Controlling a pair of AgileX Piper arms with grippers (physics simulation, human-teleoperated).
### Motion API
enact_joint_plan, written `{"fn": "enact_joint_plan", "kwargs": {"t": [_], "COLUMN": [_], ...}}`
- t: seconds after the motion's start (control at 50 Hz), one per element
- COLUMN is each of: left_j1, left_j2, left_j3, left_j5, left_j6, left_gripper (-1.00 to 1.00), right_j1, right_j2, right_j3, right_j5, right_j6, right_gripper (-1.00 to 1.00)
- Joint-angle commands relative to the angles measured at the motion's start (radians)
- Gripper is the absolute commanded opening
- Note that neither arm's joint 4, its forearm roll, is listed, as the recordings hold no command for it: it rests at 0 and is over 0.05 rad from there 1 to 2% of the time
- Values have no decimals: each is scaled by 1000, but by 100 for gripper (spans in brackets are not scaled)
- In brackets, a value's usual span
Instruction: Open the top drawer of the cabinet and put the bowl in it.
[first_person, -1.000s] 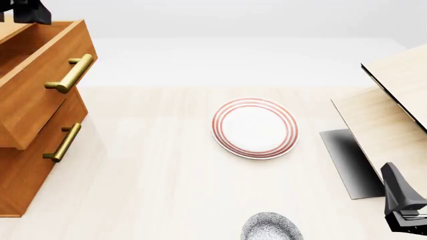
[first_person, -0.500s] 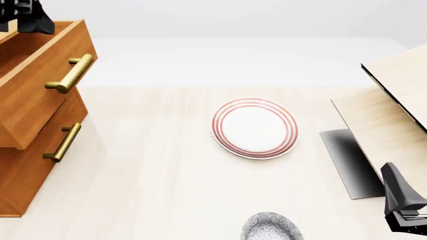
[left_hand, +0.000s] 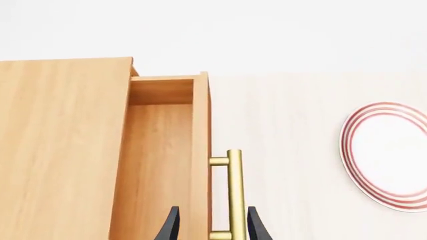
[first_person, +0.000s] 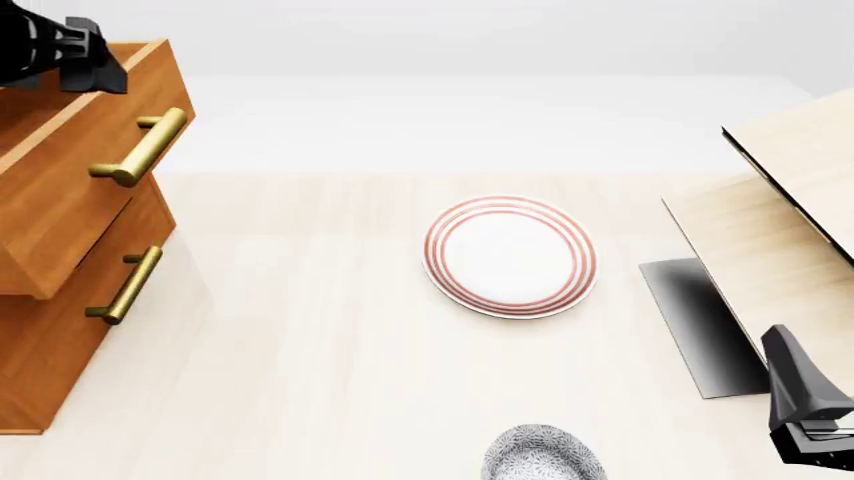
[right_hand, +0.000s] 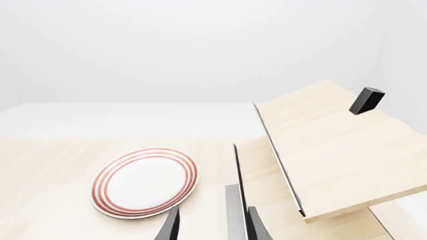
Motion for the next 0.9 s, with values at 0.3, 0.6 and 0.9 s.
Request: {"fn": "enact_joint_plan", "kwargs": {"t": [0.3,0.6,0.9], "left_j1": [-14,-27,-21], "left_j2": [26,46,50], "left_j3": [46,54,77], "left_j5": [-51,-69,-85], "left_j6": [-10,-15,-12], "left_gripper": [100,100,100], "right_j1": [0,0,0], "right_j2": [-2,-2,-2], "right_j3": [0,0,0], "right_j5": [0,0,0], "right_j6": [0,-1,-1], "right_gripper": [100,100,100]}}
